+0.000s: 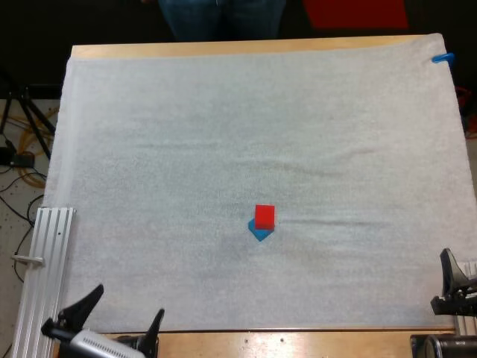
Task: Stack red cube on blue cube
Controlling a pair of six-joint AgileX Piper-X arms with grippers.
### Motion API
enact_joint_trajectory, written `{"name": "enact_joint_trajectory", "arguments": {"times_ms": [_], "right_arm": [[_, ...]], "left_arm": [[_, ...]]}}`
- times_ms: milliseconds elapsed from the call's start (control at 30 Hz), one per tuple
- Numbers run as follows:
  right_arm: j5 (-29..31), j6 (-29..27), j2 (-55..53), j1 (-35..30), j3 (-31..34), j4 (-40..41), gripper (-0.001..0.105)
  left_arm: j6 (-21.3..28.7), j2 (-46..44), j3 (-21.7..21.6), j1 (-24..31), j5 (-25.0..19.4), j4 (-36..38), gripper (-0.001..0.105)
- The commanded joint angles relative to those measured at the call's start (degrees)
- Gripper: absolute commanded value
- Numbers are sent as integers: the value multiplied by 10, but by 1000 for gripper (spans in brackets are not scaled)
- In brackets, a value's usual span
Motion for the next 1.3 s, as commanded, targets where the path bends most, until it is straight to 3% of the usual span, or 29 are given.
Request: {"name": "enact_joint_trajectory", "arguments": {"times_ms": [0,267,567,1267], "right_arm": [[-8,-2,-19,1,10,-23,67],[-67,-2,-17,1,81,-91,67],[-67,-2,-17,1,104,-82,67],[-65,2,-17,1,86,-33,67]], "left_arm": [[3,-79,13,1,-10,-31,87],[-36,-78,126,1,-42,-200,87],[-50,-78,195,1,-50,-208,87],[-50,-78,201,1,-50,-210,87]]}}
